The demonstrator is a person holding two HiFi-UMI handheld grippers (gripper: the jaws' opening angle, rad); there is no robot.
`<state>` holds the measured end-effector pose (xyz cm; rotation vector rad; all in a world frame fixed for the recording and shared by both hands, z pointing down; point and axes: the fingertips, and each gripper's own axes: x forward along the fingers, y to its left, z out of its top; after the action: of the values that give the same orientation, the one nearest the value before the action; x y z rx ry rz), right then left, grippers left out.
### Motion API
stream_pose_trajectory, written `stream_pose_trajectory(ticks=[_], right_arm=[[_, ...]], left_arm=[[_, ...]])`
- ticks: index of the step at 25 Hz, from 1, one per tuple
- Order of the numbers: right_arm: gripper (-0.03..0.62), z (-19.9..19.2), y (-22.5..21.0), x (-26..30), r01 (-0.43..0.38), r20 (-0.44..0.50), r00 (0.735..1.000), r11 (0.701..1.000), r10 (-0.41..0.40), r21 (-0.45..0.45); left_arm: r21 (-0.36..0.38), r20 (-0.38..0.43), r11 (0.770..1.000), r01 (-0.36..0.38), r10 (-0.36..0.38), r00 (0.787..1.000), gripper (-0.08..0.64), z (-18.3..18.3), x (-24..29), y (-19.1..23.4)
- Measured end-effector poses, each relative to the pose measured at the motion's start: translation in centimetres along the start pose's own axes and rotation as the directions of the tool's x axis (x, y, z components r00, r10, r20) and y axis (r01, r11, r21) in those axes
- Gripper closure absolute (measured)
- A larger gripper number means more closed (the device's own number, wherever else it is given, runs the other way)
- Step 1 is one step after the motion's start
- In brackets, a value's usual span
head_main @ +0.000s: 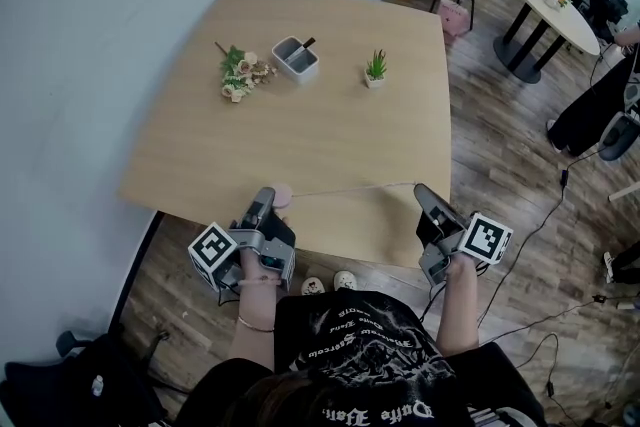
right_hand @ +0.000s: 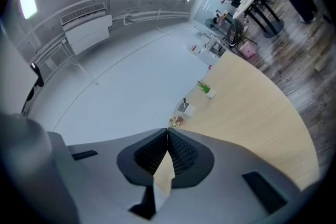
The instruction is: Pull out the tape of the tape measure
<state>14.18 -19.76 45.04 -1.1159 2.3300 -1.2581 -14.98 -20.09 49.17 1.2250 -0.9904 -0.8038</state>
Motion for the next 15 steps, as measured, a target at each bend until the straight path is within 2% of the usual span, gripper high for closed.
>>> stream_pose_trajectory(ticks=[5, 6, 11, 15], right_arm=[[0.577, 2.9, -3.5, -3.3, 0.125, 0.135, 0.982, 0.991, -0.131, 0.054], [0.577, 3.1, -3.9, -3.7, 0.129, 0.149, 0.979, 0.989, -0.138, 0.068], [0.575, 3.2, -3.7, -3.8, 0.069, 0.156, 0.984, 0.993, -0.083, 0.091], [0.575, 2.4, -2.5, -2.7, 0.014, 0.119, 0.993, 0.997, -0.022, 0.075]], left_arm=[[0.008, 0.079, 1.000, 0.006, -0.006, 0.997, 0.492, 2.8, -1.0, 0.2], [0.003, 0.085, 1.000, 0.011, -0.011, 0.996, 0.492, 3.1, -1.1, 0.0], [0.002, 0.076, 1.000, 0.017, -0.017, 0.997, 0.492, 2.5, -1.0, -0.4], [0.001, 0.042, 1.000, 0.022, -0.022, 0.999, 0.492, 1.2, -0.4, -0.4]])
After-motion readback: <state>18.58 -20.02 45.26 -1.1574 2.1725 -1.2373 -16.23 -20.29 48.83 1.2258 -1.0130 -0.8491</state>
